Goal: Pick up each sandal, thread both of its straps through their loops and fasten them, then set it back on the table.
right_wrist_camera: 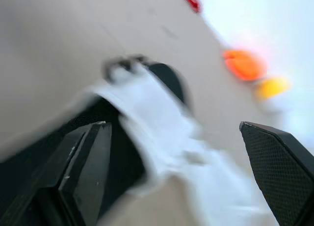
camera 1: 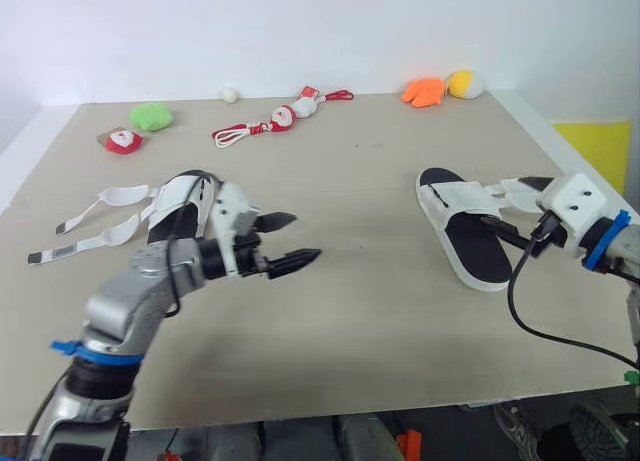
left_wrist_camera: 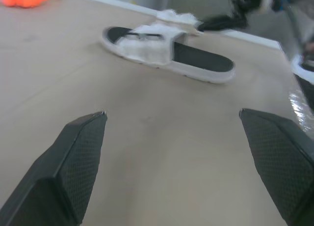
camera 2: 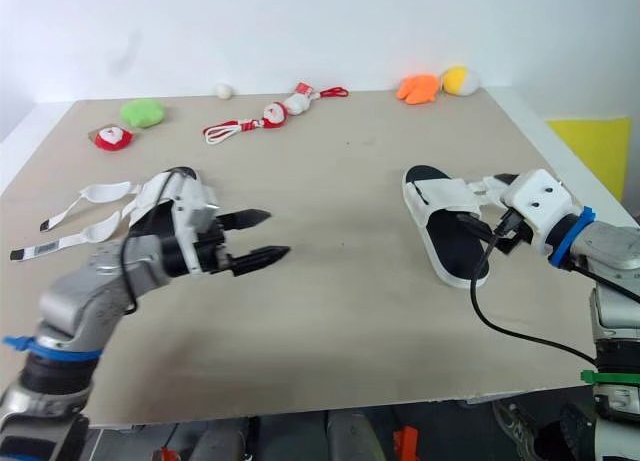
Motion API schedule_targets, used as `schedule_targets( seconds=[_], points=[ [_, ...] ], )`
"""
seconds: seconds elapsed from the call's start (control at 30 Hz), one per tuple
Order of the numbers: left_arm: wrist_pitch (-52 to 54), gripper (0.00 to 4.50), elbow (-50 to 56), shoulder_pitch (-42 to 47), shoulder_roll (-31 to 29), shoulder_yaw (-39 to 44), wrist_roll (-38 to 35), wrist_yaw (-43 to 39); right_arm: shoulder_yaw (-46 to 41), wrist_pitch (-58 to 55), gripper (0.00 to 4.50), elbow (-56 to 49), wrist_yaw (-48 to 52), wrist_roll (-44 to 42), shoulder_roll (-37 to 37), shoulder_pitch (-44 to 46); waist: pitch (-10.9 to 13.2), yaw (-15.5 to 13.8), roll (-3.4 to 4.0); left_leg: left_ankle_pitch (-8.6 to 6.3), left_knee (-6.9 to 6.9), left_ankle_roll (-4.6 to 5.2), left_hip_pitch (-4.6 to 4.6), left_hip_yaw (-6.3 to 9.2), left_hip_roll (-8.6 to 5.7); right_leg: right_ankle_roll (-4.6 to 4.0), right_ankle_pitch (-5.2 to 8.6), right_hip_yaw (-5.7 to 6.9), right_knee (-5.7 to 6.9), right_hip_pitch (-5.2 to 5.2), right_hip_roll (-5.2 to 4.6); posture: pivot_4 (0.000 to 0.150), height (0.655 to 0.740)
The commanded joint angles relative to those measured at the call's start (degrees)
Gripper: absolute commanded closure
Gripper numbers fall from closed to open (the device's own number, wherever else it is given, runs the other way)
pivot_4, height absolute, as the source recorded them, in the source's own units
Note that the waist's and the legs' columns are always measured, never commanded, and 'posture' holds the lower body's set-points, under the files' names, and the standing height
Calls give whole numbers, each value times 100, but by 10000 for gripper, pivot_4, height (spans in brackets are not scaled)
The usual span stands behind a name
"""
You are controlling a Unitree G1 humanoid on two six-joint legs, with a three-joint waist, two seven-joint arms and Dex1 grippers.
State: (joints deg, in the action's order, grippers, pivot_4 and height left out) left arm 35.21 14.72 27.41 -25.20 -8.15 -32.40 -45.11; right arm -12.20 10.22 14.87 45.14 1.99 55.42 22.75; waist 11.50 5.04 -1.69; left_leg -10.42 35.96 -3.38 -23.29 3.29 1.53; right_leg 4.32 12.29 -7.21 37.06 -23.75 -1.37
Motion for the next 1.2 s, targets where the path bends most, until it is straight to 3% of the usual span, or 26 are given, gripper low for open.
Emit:
schedule_targets(
  seconds=[0.03,0.13,0.33,0.77,0.87,0.9,0.93,1.13,1.17,1.2],
  points=[
    [-350,310,-161,244,274,-275,325,9,267,600,0,-367,-512,803,223,-37,0,11,-1,0,0,0,1,0,0,0,0,-1,0,1,1,1500,7400],
    [-477,310,-438,439,647,-369,450,83,686,708,0,-498,-891,1620,273,-67,0,9,-1,3,1,4,3,0,0,-10,5,-1,1,2,0,1500,7400],
    [-488,310,-443,486,967,-384,598,213,1090,607,0,-303,-1385,2302,204,104,0,7,-1,5,11,5,3,-2,-7,-10,5,-12,0,7,-4,1500,7400],
    [-254,310,-31,193,1004,-267,544,451,2253,830,0,1331,-2739,3569,-405,1418,1,15,-2,6,17,7,8,-1,-12,-11,3,-18,-1,16,-5,1500,7400],
    [-232,0,12,173,986,-233,554,502,2429,886,8843,1560,-2925,3723,-442,1608,1,11,-2,7,17,9,8,1,-13,-11,3,-18,-1,17,-5,1500,7400],
    [-226,0,21,171,980,-219,556,517,2461,886,14750,1611,-2961,3749,-453,1650,1,10,-2,7,16,9,7,1,-15,-11,3,-19,-1,19,-6,1500,7400],
    [-221,0,30,169,974,-202,555,530,2488,891,16716,1662,-2978,3746,-470,1687,1,9,-2,6,16,9,7,2,-16,-11,4,-19,-2,20,-6,1500,7400],
    [-207,0,82,148,935,-142,539,594,2621,969,40875,1805,-3051,3811,-502,1801,1,10,-2,6,15,9,7,2,-19,-11,4,-20,-3,19,-8,1500,7400],
    [-214,0,87,145,922,-129,541,605,2617,1059,44180,1787,-3109,3814,-471,1814,1,11,-2,6,15,9,7,2,-19,-11,4,-20,-3,19,-8,1500,7400],
    [-222,0,84,147,914,-121,544,612,2619,1126,44180,1785,-3156,3815,-449,1830,1,13,-2,6,15,9,7,1,-18,-11,4,-20,-3,19,-8,1500,7400]
  ],
)
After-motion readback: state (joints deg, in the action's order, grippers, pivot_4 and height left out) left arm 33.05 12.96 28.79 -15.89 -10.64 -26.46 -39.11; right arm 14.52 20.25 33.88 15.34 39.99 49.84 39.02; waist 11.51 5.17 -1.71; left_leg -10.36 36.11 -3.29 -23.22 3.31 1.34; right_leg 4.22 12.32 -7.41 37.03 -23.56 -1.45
